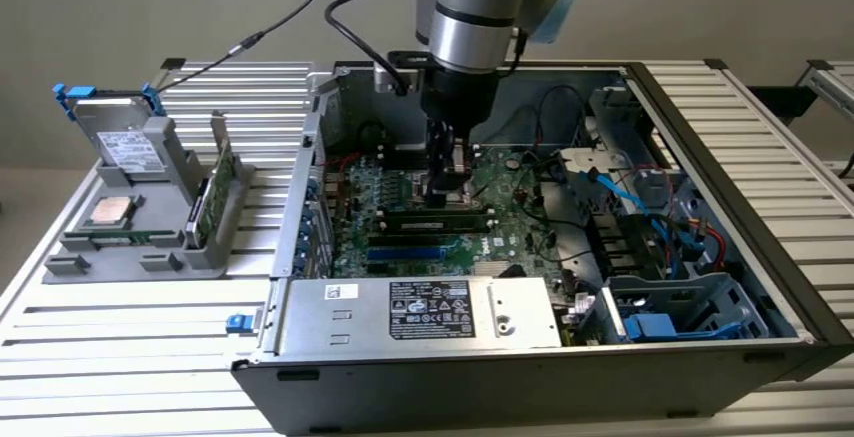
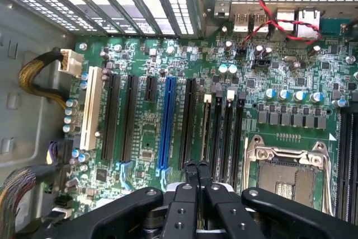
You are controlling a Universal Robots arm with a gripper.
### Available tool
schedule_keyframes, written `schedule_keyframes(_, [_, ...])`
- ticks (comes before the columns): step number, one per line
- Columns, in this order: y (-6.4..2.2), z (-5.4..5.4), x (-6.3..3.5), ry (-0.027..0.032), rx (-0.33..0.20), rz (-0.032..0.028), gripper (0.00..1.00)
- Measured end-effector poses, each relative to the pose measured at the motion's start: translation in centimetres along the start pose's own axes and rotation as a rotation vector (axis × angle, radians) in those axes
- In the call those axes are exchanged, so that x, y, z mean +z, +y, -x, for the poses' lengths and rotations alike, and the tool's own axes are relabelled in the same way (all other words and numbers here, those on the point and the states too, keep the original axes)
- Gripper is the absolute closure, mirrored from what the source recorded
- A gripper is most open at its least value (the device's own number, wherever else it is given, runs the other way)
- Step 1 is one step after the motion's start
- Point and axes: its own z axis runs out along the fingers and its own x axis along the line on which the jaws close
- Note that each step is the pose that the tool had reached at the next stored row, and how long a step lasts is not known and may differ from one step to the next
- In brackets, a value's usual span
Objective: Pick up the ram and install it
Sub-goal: 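Press down the ram until it locks into place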
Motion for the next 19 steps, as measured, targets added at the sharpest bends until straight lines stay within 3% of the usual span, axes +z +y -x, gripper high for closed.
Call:
schedule_keyframes(10, [-2.24, -0.7, -0.84, -0.0017, -0.006, 0.0153, 0.90])
schedule_keyframes(19, [-2.33, -0.7, -0.84, -0.0019, -0.007, 0.0173, 0.90])
